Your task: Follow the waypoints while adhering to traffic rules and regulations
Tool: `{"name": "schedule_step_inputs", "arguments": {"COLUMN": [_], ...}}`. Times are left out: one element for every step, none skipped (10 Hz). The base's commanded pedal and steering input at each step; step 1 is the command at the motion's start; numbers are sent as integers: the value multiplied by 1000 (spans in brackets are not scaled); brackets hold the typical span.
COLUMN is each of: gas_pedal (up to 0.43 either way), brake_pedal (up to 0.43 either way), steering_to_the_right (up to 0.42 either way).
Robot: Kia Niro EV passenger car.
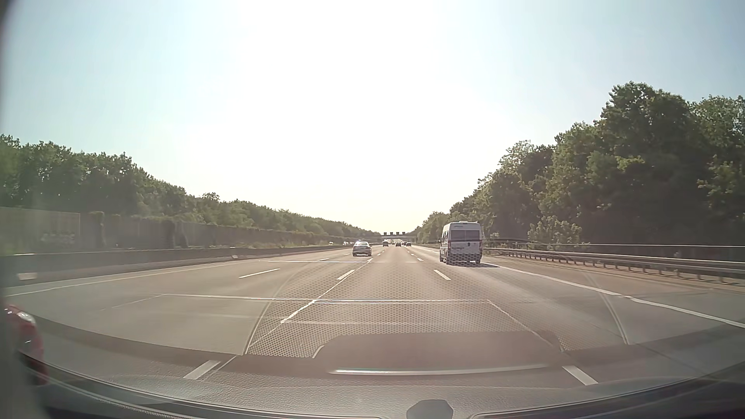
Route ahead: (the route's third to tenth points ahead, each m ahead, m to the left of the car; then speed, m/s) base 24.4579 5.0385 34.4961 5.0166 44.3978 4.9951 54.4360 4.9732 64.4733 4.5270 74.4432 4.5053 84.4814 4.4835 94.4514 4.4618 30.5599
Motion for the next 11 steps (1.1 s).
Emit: {"name": "schedule_step_inputs", "arguments": {"gas_pedal": [319,319,319,319,319,319,319,319,319,319,319], "brake_pedal": [30,30,30,30,30,30,30,30,30,30,30], "steering_to_the_right": [0,1,1,0,-1,-1,-1,-1,0,0,0]}}
